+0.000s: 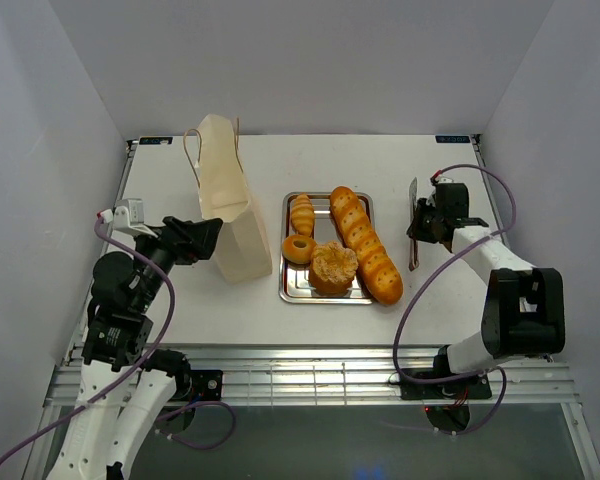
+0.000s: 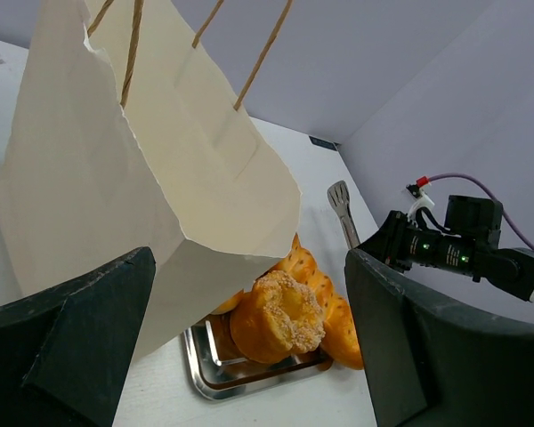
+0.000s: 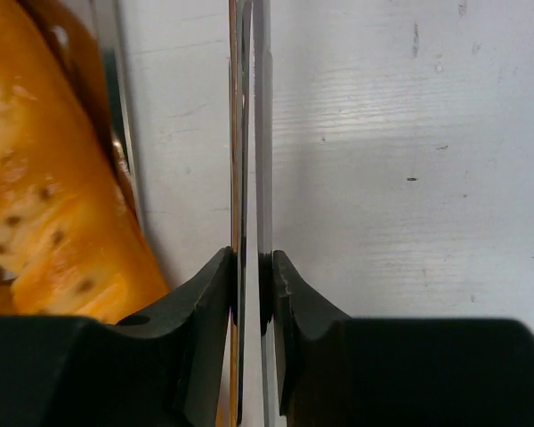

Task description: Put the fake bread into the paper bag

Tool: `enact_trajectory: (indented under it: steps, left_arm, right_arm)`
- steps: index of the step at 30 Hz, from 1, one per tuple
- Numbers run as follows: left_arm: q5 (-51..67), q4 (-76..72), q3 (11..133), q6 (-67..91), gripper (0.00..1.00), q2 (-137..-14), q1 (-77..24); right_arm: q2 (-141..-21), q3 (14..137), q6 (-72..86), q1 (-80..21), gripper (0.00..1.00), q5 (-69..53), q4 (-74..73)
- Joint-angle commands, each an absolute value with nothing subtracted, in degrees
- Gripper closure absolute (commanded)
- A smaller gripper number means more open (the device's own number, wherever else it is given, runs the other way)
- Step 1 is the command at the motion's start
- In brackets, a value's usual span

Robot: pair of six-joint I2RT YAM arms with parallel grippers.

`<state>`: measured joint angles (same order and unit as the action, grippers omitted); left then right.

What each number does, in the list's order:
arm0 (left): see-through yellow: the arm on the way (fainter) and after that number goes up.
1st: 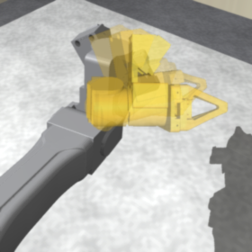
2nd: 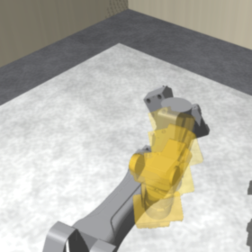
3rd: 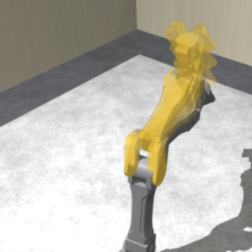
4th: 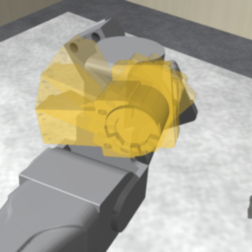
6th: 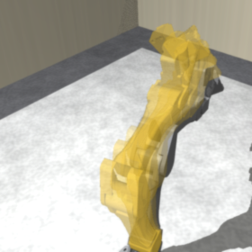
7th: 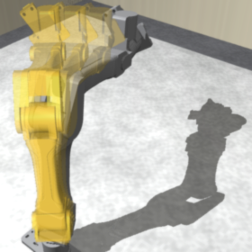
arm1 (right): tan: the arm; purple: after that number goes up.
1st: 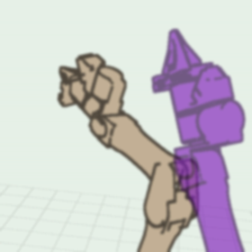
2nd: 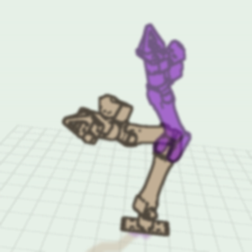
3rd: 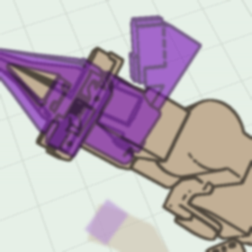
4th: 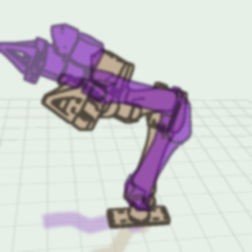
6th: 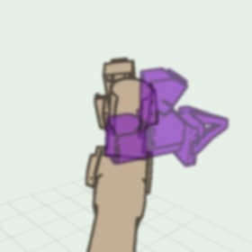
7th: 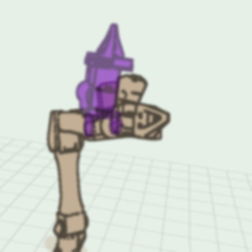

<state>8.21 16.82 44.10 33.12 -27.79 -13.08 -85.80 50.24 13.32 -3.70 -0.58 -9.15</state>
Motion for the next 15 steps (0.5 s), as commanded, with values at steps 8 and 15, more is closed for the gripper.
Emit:
enact_trajectory:
  steps: [8,15]
  left_arm:
    - [9.1,21.2,54.1,33.2,0.02,-29.5,-13.3]
    - [9.1,22.4,56.3,33.2,0.02,-29.7,-13.3]
  right_arm:
    - [-77.1,52.5,13.1,-2.1,0.60,-17.3,-14.2]
    - [-73.9,51.0,13.1,-1.5,0.49,-21.5,-15.1]
